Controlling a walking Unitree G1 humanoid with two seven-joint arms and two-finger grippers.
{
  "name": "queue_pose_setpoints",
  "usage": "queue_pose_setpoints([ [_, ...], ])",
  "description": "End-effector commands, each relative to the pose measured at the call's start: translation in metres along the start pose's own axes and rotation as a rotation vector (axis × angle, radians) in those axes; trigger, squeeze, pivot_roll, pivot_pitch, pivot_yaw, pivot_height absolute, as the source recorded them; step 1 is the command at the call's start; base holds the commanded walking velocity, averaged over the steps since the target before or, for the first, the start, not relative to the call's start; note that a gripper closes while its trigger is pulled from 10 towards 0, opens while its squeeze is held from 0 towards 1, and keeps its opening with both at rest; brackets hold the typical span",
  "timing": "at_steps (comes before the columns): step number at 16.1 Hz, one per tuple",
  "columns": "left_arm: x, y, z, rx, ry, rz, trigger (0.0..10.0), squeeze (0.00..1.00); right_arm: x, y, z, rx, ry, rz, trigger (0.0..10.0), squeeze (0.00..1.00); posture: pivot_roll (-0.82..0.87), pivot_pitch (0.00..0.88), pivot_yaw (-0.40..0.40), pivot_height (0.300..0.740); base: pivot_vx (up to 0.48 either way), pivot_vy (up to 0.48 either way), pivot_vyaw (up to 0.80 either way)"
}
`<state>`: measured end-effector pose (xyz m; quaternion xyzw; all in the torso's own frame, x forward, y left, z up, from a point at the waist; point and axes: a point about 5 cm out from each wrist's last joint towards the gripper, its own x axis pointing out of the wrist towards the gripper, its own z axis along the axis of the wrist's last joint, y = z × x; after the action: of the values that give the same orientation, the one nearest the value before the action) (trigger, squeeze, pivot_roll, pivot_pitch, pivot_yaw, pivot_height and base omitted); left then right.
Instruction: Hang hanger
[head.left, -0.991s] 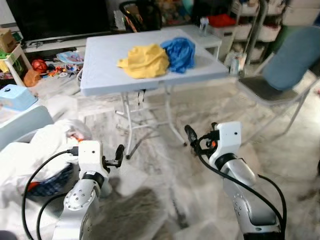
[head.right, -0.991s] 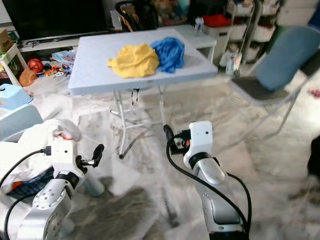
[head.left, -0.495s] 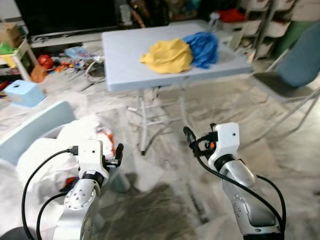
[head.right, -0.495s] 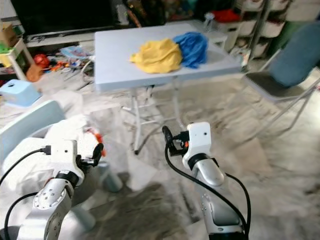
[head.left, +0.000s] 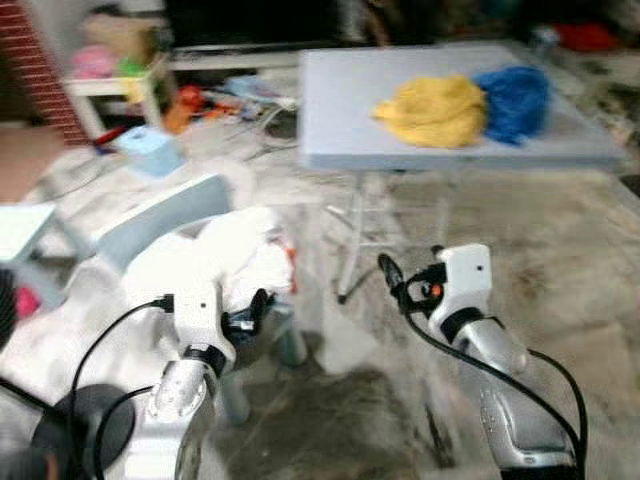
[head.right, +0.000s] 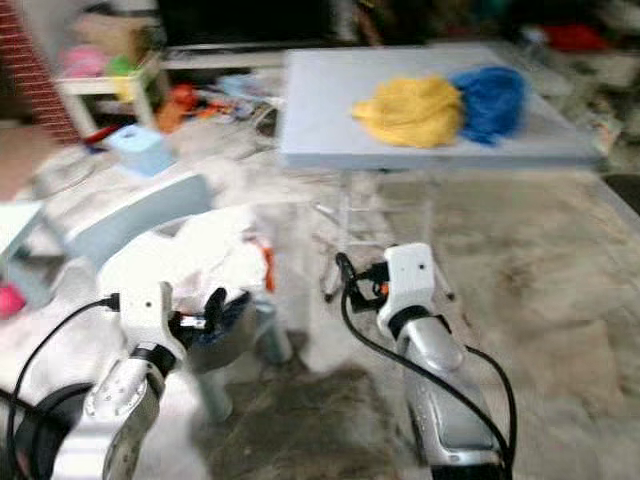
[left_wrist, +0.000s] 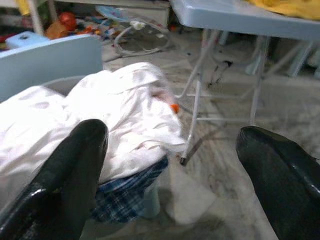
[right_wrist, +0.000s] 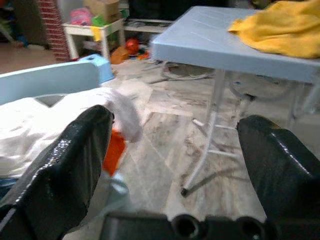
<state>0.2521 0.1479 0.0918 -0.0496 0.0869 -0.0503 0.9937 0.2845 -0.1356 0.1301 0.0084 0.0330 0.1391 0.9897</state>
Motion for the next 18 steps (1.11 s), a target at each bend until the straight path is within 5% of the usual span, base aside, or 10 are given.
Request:
queue_pose_setpoints([
  [1, 0.000, 0.003, 0.006, 0.006, -0.029, 0.005, 10.0, 0.00, 0.001, 0.005, 0.002, 0.012, -0.010, 0.022, 10.0, 0.00, -0.02, 0.000, 0.002, 0.740, 0.000, 0.000, 0.00],
  [18, 0.001, -0.002, 0.006, -0.022, -0.027, -0.014, 10.0, 0.00, 0.000, 0.017, 0.004, 0.000, -0.018, 0.104, 10.0, 0.00, -0.03, 0.000, -0.006, 0.740, 0.354, 0.000, 0.10],
])
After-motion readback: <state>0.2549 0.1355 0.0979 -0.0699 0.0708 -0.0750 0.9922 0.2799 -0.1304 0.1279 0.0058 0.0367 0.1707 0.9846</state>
